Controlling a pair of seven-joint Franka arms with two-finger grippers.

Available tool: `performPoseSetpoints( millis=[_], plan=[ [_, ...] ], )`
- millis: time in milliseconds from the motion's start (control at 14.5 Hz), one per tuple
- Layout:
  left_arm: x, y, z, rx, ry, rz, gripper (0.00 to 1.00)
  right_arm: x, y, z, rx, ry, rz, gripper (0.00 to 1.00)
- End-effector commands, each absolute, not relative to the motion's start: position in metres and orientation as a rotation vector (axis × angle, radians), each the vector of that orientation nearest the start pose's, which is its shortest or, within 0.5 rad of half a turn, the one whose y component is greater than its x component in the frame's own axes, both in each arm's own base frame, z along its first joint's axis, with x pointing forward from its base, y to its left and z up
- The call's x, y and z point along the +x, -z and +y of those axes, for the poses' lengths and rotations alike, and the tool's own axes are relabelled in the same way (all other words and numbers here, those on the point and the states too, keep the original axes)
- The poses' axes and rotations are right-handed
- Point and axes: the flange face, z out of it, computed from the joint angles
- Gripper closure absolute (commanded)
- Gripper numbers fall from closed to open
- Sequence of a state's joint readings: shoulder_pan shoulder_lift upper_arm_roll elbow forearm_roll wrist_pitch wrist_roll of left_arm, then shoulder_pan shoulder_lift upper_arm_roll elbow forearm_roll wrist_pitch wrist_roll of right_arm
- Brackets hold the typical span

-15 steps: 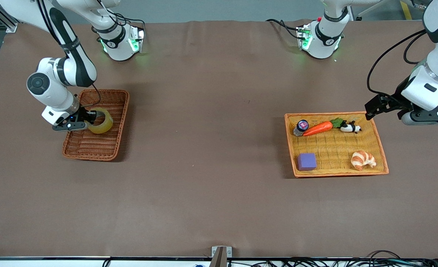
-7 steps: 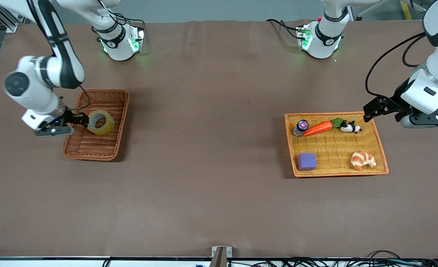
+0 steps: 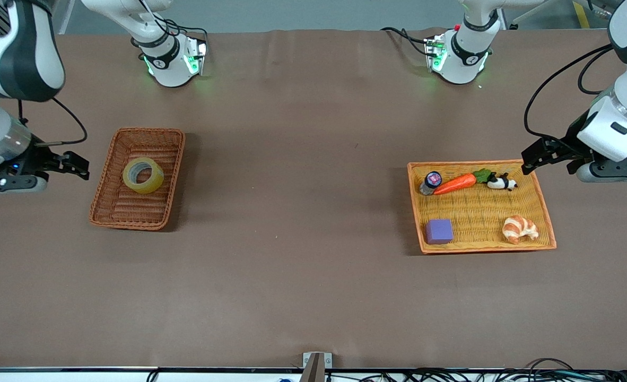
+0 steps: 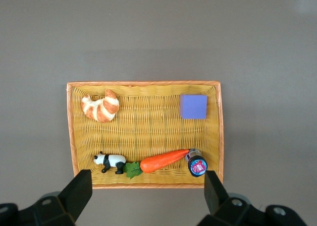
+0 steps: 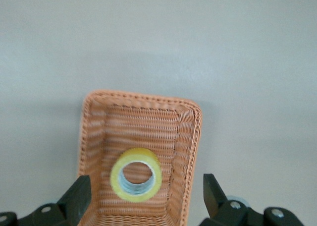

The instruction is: Move tape to another basket

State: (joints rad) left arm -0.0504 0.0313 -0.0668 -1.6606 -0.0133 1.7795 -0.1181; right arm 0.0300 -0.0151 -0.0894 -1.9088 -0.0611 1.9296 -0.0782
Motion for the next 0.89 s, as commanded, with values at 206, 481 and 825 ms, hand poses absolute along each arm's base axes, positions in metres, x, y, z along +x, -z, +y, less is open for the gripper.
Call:
performPoseSetpoints(
  millis=[206,481,825],
  plan=[
    [0.574,-0.593,-0.068,-3.167,0.137,0.015,0.00,0.566,-0.643,-0.019,-3.182,0.124,0.056,0.00],
    [0.573,-0.599,-0.080,-3.163,0.157,0.084,0.00,0.547,-0.686,-0.016,-3.149,0.061,0.067,0.00],
    [0.577,-0.595,-0.074,-3.174,0.148,0.036,0.00,0.553,-0.663,-0.016,-3.167,-0.013,0.046,0.00]
  ],
)
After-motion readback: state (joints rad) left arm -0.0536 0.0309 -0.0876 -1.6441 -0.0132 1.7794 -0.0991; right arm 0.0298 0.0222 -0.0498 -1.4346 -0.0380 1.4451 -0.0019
